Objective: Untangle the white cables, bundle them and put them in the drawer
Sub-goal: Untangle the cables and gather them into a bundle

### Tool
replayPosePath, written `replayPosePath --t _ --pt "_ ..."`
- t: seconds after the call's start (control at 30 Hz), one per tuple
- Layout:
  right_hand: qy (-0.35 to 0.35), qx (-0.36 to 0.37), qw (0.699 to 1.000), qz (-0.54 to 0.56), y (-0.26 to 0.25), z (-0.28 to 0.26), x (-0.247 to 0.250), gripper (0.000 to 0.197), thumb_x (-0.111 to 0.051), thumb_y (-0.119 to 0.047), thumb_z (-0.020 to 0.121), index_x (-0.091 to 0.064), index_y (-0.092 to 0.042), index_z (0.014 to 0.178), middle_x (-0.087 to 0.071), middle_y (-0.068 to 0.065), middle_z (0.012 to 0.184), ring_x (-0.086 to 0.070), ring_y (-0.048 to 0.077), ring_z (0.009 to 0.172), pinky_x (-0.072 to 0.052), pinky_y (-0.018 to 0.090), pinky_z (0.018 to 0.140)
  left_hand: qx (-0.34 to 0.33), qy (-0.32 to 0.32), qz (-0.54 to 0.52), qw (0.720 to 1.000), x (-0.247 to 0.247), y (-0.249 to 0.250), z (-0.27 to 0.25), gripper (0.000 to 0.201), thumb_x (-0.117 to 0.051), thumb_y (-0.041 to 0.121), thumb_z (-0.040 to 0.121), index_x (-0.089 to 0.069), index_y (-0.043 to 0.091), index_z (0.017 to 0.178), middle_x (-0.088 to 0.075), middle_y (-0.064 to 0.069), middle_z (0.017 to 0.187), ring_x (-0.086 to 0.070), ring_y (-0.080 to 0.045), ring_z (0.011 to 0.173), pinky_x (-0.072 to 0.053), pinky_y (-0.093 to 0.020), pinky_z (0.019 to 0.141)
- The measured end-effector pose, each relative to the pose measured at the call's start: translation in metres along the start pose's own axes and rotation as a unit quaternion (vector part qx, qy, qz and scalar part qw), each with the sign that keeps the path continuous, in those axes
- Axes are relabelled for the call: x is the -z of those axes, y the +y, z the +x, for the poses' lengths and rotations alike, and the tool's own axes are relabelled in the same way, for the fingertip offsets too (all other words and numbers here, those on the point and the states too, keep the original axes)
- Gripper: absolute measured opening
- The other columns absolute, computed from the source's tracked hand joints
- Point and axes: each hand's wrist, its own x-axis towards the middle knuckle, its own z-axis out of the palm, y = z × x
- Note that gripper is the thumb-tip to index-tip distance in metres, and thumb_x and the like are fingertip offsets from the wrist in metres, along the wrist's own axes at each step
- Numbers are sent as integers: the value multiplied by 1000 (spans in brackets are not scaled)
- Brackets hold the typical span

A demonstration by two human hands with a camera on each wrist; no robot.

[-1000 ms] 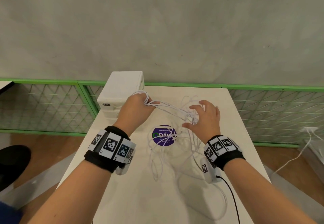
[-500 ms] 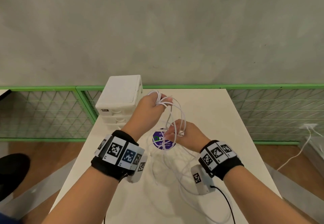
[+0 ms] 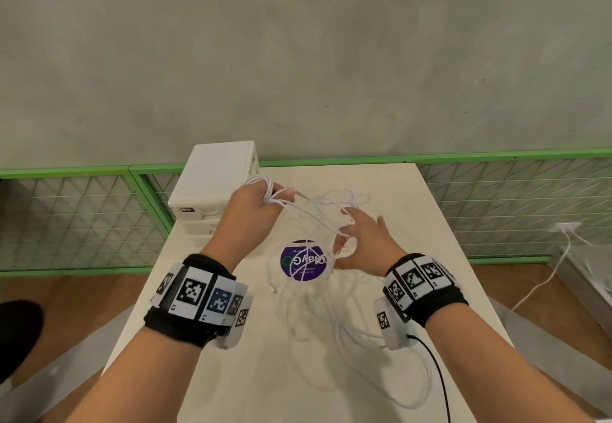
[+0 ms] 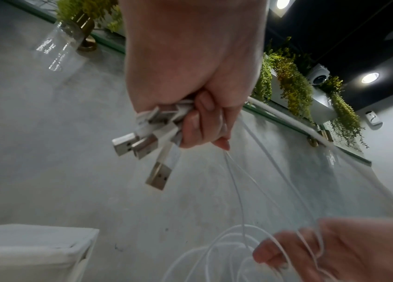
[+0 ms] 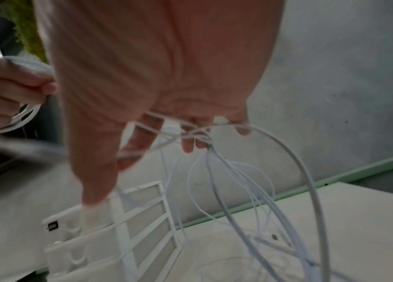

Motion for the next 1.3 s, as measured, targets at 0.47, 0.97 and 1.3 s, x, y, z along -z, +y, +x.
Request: replayPosePath --t 0.47,0.97,1.3 --pt "244 56 966 71 13 -6 18 20 -76 -28 75 -57 -26 70 -52 -8 67 -47 5 62 -36 16 60 101 80 31 991 31 -29 9 27 -61 23 92 -62 -1 78 -52 -4 71 -49 -22 69 -34 -28 62" --pt "229 66 938 251 -41 6 15 15 -68 -12 82 -69 -26 88 -72 -1 88 -66 6 81 -52 24 82 118 -93 -109 983 -34 0 -11 38 -78 34 76 -64 0 88 -54 4 59 -45 4 36 -33 -7 41" --pt "319 8 907 276 -25 6 52 7 -70 -28 81 -67 -33 77 -64 -5 60 -63 14 55 -55 38 73 157 -100 44 981 -17 -29 -3 20 -67 20 86 -62 2 78 -64 -12 71 -58 -20 60 -44 -29 55"
